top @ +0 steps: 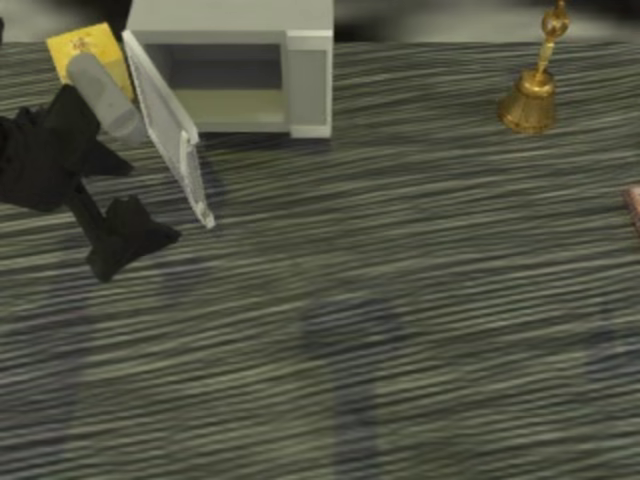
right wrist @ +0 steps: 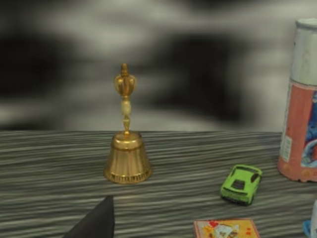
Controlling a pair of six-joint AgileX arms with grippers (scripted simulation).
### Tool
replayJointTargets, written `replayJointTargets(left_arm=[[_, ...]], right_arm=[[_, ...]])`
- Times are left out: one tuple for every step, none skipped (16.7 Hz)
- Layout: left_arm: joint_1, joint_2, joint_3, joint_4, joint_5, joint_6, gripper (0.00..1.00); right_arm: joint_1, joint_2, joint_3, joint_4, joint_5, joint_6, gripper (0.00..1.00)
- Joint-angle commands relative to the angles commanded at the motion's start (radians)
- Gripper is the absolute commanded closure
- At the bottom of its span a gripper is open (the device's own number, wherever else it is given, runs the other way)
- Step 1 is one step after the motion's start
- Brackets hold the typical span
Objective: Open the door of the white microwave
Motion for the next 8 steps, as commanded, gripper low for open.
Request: replayJointTargets(left_arm=[[0.0,0.0,0.0,0.0,0.0,0.0,0.0],[0.0,0.0,0.0,0.0,0.0,0.0,0.0],[-0.004,0.003,0.004,0.002,0.0,0.0,0.0],[-0.004,0.004,0.005,0.001,0.0,0.0,0.0],[-0.007,0.012,0.015,-0.008,-0.006,-0.011,0.0],[-0.014,0.026,0.035,-0.028,-0.017,-0.032,0.0],[-0.022,0.048,0.065,-0.055,-0.034,-0.064,0.0],[-0.034,0.075,0.106,-0.091,-0.055,-0.106,0.0]], right_arm=[[0.0,0.0,0.0,0.0,0.0,0.0,0.0],[0.0,0.0,0.0,0.0,0.0,0.0,0.0],[0.0,0.0,0.0,0.0,0.0,0.0,0.0],[0.0,0.0,0.0,0.0,0.0,0.0,0.0],[0.0,0.0,0.0,0.0,0.0,0.0,0.0],[0.0,0.0,0.0,0.0,0.0,0.0,0.0],[0.0,0.0,0.0,0.0,0.0,0.0,0.0],[0.0,0.0,0.0,0.0,0.0,0.0,0.0]])
